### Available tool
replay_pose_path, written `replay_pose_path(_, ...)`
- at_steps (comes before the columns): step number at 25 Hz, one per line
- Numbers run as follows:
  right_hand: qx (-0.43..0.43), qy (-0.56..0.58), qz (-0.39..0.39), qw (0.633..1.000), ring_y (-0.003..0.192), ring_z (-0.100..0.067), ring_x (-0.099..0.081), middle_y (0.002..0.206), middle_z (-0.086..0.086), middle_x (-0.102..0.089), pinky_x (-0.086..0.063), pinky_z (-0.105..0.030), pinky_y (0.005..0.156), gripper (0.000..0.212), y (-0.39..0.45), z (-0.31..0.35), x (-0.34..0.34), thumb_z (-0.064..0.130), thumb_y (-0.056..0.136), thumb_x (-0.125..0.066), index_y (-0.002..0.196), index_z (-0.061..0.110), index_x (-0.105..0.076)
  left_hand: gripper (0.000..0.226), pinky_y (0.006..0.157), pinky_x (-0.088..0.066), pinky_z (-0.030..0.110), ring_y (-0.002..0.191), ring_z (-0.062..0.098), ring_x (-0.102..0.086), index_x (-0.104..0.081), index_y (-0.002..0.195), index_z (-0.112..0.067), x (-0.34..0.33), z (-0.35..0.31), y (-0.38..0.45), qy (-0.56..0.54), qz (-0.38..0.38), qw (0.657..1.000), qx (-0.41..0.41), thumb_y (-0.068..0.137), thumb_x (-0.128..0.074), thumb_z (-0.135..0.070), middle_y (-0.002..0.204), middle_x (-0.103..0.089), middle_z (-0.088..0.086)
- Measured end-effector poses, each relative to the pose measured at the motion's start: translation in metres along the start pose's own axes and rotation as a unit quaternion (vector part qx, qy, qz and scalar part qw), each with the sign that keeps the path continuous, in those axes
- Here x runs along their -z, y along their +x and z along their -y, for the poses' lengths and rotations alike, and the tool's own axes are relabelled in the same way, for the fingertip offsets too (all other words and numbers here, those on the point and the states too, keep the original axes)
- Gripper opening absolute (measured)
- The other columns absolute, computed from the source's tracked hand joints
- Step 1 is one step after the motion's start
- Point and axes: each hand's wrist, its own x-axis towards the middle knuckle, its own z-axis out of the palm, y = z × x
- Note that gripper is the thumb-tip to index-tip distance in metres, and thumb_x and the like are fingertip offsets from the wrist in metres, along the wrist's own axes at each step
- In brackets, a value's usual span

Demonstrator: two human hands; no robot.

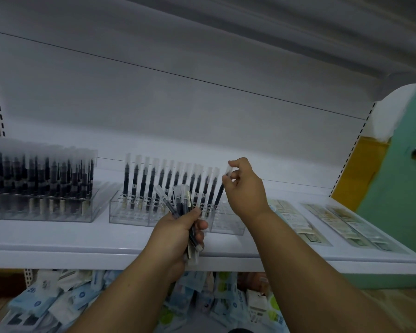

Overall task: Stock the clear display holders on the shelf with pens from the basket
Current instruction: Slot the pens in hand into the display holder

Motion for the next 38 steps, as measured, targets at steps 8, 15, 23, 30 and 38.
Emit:
replay_pose_path(8,0.060,-0.139,0.104,0.983,0.075,-0.020,-0.060,0.086,0.002,-0.063,-0.051,-0.033,0.066,0.013,0.018,0.012,0.018,0.016,0.096,-0.054,0.108,0.019,-0.056,0.014,0.042,-0.041,0.027,0.045,0.016,-0.046,-0.059,0.098,-0.003,-0.007,0.005,-0.004,-0.006,0.003,1.000,0.013,0.095,-0.061,-0.017,0.062,-0.062,0.008)
replay_pose_path(15,0.053,-0.115,0.042,0.991,0.076,-0.010,-0.055,0.106,0.005,-0.054,-0.045,-0.026,0.066,0.026,-0.007,0.025,0.012,0.034,0.097,-0.055,0.122,0.029,-0.058,0.016,0.041,-0.041,0.027,0.046,0.017,-0.046,-0.062,0.101,-0.002,-0.006,0.002,-0.012,0.003,0.017,1.000,0.009,0.095,-0.062,-0.017,0.063,-0.064,0.010)
replay_pose_path(23,-0.076,0.087,0.198,0.973,0.066,-0.014,-0.058,0.081,-0.011,-0.064,-0.053,-0.036,0.066,0.018,-0.019,0.040,0.009,0.024,0.087,-0.073,0.103,0.023,-0.066,0.023,0.047,-0.043,0.030,0.051,0.017,-0.048,-0.065,0.097,-0.006,-0.010,0.003,-0.013,0.035,0.054,0.998,0.009,0.094,-0.063,-0.028,0.066,-0.062,0.009)
replay_pose_path(30,-0.140,0.199,0.012,0.970,0.055,-0.011,-0.058,0.077,-0.012,-0.070,-0.048,-0.027,0.057,0.017,-0.010,0.030,0.017,0.019,0.086,-0.075,0.087,0.012,-0.060,0.027,0.044,-0.049,0.026,0.052,0.019,-0.061,-0.064,0.104,0.006,-0.023,-0.009,-0.005,0.030,0.043,0.999,0.011,0.097,-0.058,-0.020,0.075,-0.071,0.017)
replay_pose_path(38,-0.042,0.139,-0.219,0.965,0.065,-0.008,-0.056,0.075,0.001,-0.062,-0.044,-0.008,0.058,0.012,0.020,0.020,0.036,0.021,0.091,-0.067,0.086,0.016,-0.058,0.011,0.038,-0.037,0.021,0.041,0.014,-0.047,-0.059,0.098,-0.004,-0.013,-0.014,0.005,0.014,-0.009,0.999,0.032,0.095,-0.061,-0.014,0.059,-0.066,0.008)
